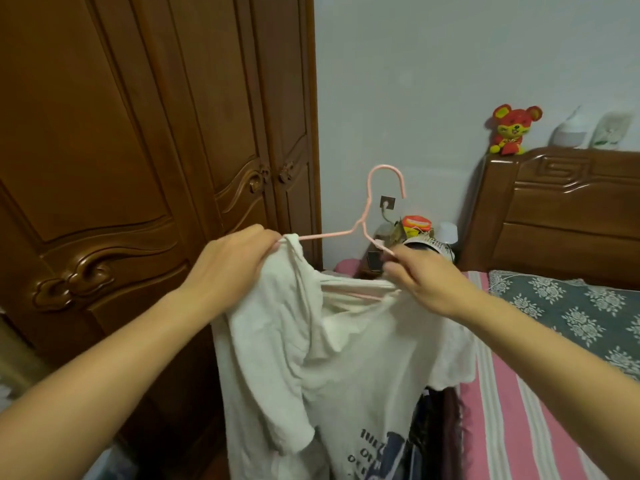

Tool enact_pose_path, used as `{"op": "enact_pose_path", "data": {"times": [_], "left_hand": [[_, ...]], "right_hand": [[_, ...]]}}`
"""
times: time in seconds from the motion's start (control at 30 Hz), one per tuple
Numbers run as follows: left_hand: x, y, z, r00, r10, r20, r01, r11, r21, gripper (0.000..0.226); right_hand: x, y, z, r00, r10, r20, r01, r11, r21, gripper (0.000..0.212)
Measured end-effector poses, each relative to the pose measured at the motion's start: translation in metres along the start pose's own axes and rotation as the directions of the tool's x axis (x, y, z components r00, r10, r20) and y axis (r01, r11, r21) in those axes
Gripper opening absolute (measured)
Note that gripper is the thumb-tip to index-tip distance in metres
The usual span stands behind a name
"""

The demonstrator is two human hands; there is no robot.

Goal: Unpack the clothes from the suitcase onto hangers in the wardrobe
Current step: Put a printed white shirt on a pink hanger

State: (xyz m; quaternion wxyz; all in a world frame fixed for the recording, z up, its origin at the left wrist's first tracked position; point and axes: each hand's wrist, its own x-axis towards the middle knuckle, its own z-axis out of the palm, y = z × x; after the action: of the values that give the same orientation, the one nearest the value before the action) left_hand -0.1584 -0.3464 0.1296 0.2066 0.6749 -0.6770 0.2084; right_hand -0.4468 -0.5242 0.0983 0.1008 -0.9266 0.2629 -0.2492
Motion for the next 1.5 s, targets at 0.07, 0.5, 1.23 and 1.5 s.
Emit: {"op": "enact_pose_path", "data": {"times": [0.07,0.5,1.23,1.5], "left_hand": [[-0.005,-0.014,-0.002,0.999,-0.036,0.033,0.037,0.999,-0.037,0.035],[-0.075,0.022,0.100,0.546,-0.823,0.157,0.713,0.359,-0.602,0.006],[0.014,0.014,-0.002,0.832,0.011,0.555,0.273,0.863,-0.426,0.027],[-0.010,-0.014,0.019,0.993,-0.060,0.105,0.085,0.964,-0.252,0.025]], "right_hand": [[-0.012,0.020,0.003,0.998,0.052,-0.026,-0.053,0.996,-0.074,0.036],[0.006,0.024,-0.032,0.959,0.128,-0.251,-0.138,0.990,-0.022,0.037],[-0.036,0.031,-0.026,0.978,0.027,-0.208,-0.033,0.999,-0.026,0.024],[-0.056,0.048,-0.034,0.932,0.333,0.146,-0.363,0.840,0.403,0.020]]}}
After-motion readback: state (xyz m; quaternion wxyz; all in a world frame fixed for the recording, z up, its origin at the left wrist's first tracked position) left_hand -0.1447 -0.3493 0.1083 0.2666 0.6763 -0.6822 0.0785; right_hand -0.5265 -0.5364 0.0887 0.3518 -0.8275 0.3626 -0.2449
